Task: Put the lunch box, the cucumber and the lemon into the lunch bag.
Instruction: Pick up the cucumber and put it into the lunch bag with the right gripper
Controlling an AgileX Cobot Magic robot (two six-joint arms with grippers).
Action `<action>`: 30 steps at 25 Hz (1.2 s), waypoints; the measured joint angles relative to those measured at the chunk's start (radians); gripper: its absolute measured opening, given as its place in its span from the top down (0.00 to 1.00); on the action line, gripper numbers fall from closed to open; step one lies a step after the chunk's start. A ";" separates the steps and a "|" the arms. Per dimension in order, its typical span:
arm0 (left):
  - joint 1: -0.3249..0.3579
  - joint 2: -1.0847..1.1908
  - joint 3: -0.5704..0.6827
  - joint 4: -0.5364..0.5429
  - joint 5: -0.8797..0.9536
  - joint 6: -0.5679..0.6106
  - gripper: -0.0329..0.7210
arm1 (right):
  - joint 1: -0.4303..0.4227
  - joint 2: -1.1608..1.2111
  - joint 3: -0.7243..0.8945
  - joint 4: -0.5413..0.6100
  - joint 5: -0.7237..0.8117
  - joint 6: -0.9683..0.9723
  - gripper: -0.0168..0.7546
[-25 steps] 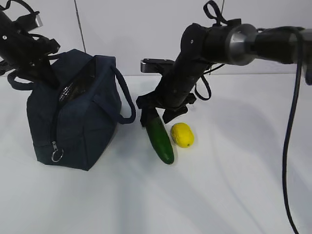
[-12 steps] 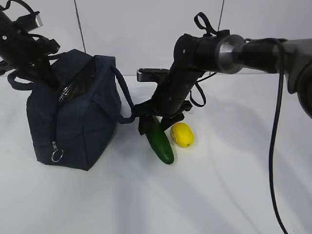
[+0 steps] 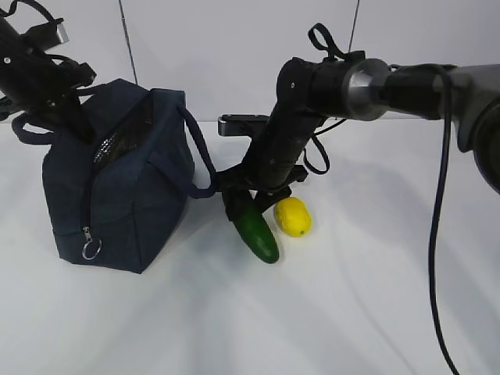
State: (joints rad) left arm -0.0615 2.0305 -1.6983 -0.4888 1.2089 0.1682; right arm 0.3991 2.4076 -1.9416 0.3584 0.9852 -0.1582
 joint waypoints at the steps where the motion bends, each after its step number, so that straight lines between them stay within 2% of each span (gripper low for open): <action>1: 0.000 0.000 0.000 0.000 0.000 0.000 0.96 | 0.000 0.000 0.000 0.000 0.002 0.000 0.47; 6: 0.000 0.000 0.000 0.000 0.000 0.004 0.96 | 0.000 0.000 -0.002 0.008 0.046 0.001 0.54; 14: 0.000 0.000 0.000 0.000 0.000 0.008 0.96 | 0.000 0.000 -0.099 0.010 0.213 0.002 0.56; 19: 0.000 0.000 0.000 0.002 0.000 0.008 0.96 | 0.002 0.000 -0.165 0.005 0.230 0.011 0.56; 30: 0.000 0.000 0.000 0.039 0.000 0.008 0.96 | 0.002 -0.035 -0.169 -0.049 0.236 0.071 0.56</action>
State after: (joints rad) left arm -0.0615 2.0305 -1.6983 -0.4499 1.2089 0.1760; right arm 0.4007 2.3724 -2.1111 0.3096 1.2216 -0.0869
